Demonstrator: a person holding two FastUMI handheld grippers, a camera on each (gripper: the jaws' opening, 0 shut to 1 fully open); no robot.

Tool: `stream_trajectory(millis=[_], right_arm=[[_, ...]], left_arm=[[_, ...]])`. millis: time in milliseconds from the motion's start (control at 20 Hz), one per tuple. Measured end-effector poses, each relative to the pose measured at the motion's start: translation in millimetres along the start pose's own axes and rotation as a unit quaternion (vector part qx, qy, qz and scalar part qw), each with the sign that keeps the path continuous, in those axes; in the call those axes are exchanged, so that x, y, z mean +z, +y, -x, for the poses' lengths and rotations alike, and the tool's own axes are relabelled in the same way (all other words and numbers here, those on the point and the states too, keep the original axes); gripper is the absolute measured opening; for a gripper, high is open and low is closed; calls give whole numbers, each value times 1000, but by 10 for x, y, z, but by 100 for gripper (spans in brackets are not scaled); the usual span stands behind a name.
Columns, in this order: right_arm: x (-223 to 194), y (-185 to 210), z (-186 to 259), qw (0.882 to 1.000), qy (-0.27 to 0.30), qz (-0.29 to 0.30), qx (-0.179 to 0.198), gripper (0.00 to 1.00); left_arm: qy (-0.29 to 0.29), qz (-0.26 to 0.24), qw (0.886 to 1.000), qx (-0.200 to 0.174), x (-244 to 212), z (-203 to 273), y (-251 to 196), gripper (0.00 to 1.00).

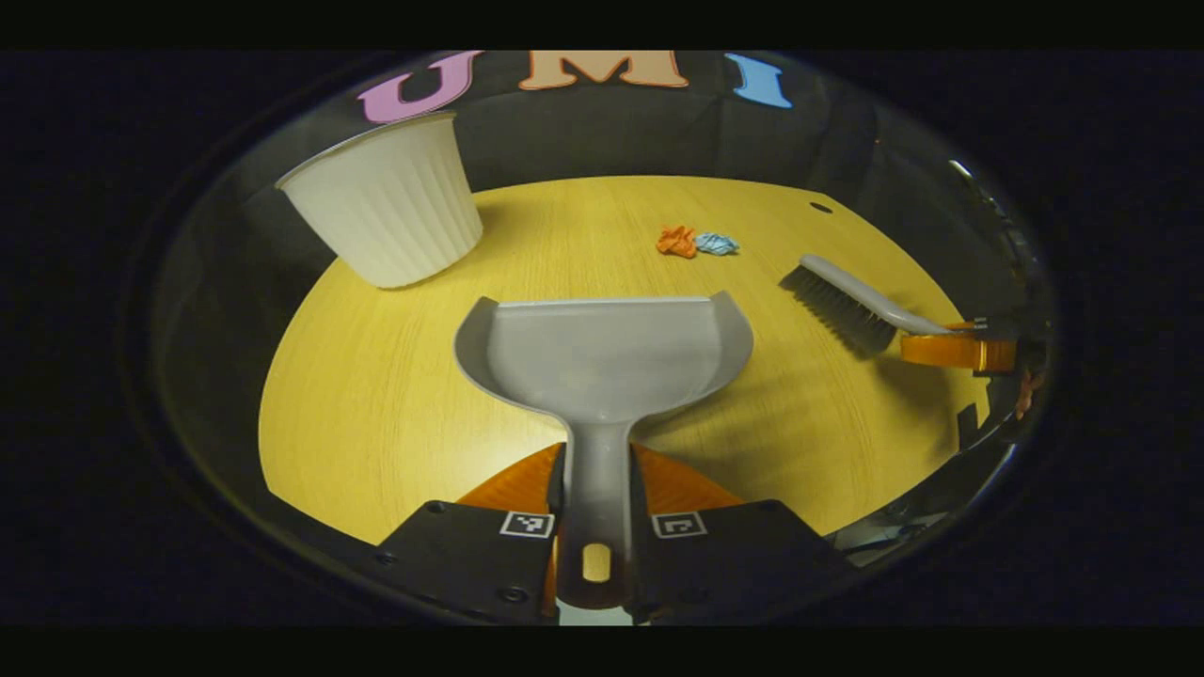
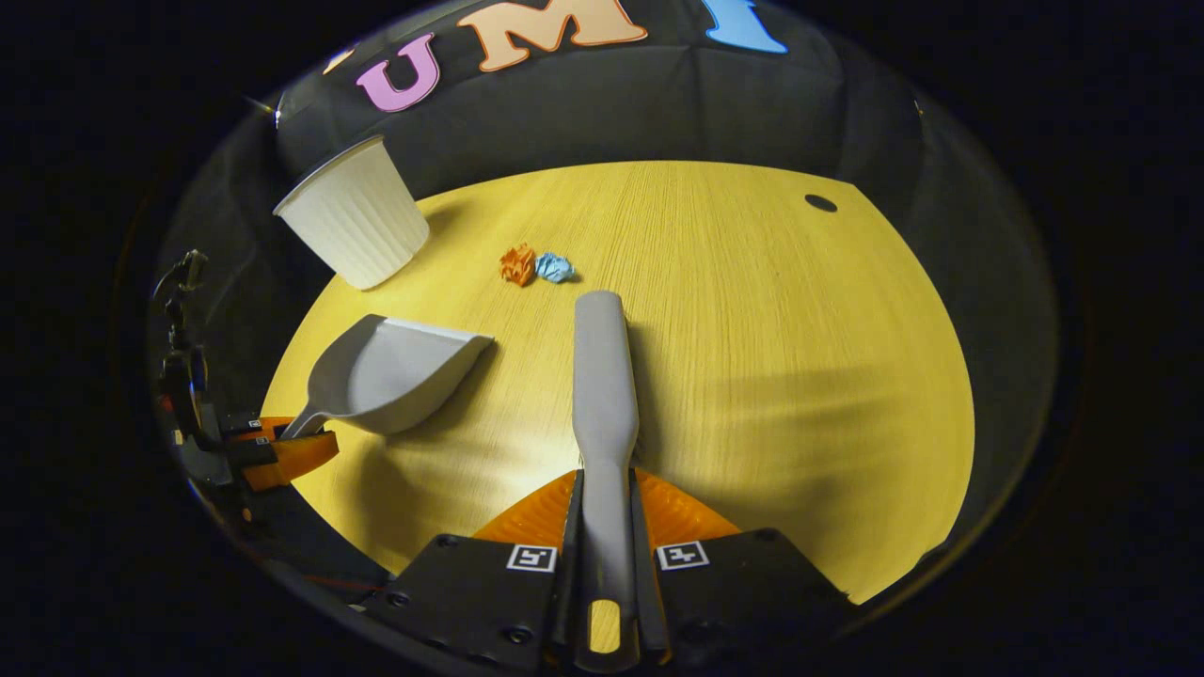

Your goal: Pick up the small broom and dustpan from the desktop, sweep the trash into the dustpan with the broom, and then empty the trash into the garbage bin.

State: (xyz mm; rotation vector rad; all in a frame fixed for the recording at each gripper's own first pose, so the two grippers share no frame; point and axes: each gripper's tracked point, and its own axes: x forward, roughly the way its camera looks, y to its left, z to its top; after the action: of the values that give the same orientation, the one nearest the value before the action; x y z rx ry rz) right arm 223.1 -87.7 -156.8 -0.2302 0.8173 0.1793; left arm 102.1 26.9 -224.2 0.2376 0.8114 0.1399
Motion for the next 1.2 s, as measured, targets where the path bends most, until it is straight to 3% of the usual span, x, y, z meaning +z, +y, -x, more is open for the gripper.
stream_trajectory(millis=[100,350,400,600,750,950,1050,1200], right_arm=[[147,-23,-32,1000,-7,3,-4,27],[571,-26,-258,999,-25,-13,-26,19],[677,-46,-278,999,-31,-15,-33,23],[1153,-124,-477,996,-52,11,-78,23],[1454,-43,-741,993,-59,40,-90,23],[1493,140,-1085,989,-45,112,-88,23],[1429,340,-1118,988,-41,129,-68,19],[1200,567,-1048,985,-27,169,-29,23]], left_arm=[[4,-30,999,-8,53,-38,91,23],[-5,-131,991,-29,304,-198,263,23],[-4,-141,989,-41,339,-252,281,23],[6,-201,976,-83,460,-473,442,23],[12,-242,965,-100,526,-620,569,24],[21,-278,954,-108,519,-811,689,24],[25,-279,953,-112,507,-854,717,24],[23,-290,950,-116,552,-894,677,23]])
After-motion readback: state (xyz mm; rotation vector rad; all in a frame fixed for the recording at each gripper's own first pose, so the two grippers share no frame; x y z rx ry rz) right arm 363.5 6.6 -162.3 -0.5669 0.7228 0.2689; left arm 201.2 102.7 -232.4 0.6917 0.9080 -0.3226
